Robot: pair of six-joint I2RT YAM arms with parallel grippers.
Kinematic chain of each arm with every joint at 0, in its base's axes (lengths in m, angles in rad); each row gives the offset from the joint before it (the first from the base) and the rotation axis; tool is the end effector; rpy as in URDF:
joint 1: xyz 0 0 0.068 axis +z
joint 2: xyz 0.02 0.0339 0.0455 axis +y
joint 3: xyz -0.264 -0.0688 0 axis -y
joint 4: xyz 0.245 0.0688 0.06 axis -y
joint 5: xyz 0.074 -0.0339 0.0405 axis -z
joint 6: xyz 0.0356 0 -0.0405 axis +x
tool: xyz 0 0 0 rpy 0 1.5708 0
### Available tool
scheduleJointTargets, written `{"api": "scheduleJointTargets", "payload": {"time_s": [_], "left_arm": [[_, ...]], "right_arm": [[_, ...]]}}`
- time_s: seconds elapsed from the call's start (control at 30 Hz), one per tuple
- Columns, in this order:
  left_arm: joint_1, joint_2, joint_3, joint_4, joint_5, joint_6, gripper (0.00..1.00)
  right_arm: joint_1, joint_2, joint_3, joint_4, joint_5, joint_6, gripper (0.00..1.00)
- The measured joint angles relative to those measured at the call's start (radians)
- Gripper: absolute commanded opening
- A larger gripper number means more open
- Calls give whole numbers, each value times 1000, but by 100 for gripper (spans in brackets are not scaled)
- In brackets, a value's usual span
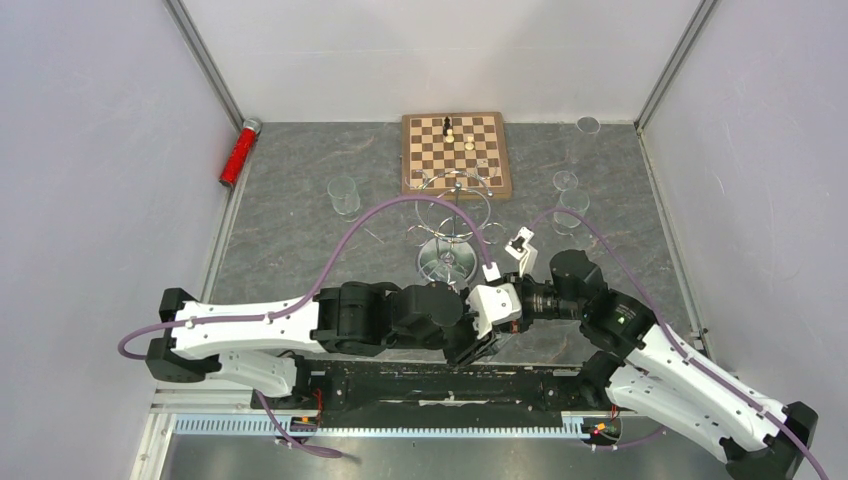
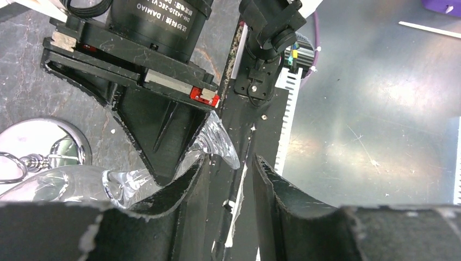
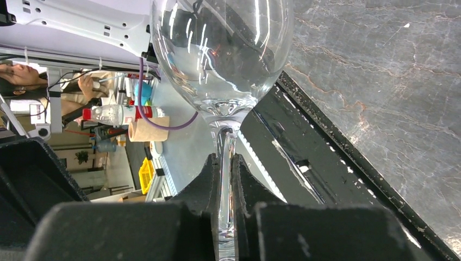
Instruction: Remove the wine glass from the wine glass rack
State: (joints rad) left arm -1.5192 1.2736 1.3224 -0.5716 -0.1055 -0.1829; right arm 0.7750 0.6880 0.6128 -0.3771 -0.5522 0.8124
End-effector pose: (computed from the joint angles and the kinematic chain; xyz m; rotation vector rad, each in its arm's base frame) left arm 0.0181 -0.2787 0.3832 1.3252 1.7886 -0.8894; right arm 0.1003 0.1244 0.2770 -0.3629 2.2953 1.4757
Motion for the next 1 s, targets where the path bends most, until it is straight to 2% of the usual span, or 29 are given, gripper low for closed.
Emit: {"api": "scheduleJointTargets", "payload": {"time_s": [0.23,0.53,0.9,1.0], "left_arm": [[0,-15,-19,6,3,-7,43],[0,-116,-65,58,-31,-48,46],[0,-216,-86,80,-165,-175,62],[0,-240,-85,79,-198,-200,70]], "right_arm": [[0,-16,1,-7,0,-40,0],[0,-47,13,-8,1,-137,0],[0,-84,55,-7,21,-335,0],[0,-104,55,-5,36,-388,0]]}}
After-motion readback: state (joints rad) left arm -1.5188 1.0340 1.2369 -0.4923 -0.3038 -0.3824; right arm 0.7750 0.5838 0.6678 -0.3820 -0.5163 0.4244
